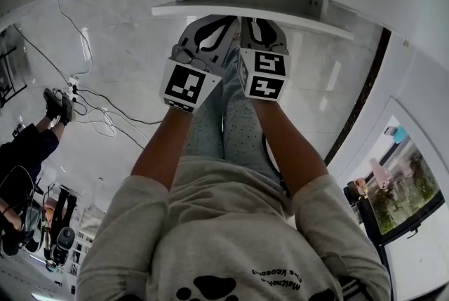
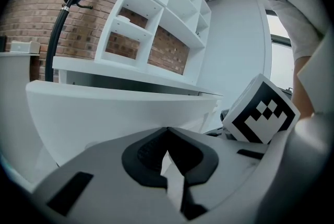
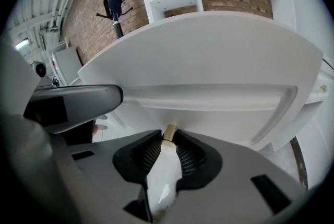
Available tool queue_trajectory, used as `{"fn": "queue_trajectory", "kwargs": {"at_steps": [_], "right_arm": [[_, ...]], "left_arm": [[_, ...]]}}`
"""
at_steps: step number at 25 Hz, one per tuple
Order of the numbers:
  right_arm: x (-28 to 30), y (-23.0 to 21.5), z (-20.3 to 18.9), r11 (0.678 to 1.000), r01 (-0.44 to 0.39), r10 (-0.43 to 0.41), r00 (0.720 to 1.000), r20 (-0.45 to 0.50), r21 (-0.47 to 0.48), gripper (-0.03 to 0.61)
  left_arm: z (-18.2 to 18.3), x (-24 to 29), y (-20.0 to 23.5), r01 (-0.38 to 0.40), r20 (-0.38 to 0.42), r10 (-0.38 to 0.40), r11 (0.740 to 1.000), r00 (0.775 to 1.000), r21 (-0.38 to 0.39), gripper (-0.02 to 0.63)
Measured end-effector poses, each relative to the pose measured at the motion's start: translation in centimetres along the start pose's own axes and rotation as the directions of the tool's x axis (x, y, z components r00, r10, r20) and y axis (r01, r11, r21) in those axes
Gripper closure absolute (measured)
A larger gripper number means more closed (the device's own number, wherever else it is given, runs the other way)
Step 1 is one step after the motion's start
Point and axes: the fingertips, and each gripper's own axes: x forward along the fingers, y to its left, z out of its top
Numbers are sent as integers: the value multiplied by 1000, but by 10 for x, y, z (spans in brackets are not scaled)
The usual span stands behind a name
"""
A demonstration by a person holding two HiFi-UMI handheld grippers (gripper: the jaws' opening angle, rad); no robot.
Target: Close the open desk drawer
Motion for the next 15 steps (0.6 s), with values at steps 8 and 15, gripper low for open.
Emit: {"fn": "queue_trajectory", "kwargs": {"at_steps": [8, 15], "right_arm": [[20, -2, 17, 1000, -15, 15, 1000, -9, -11, 472], [24, -6, 25, 1000, -21, 21, 1000, -15, -21, 472]], "left_arm": [[11, 17, 22, -33, 37, 33, 999, 999, -18, 595], [19, 24, 27, -40, 50, 41, 999, 998, -22, 595]]}}
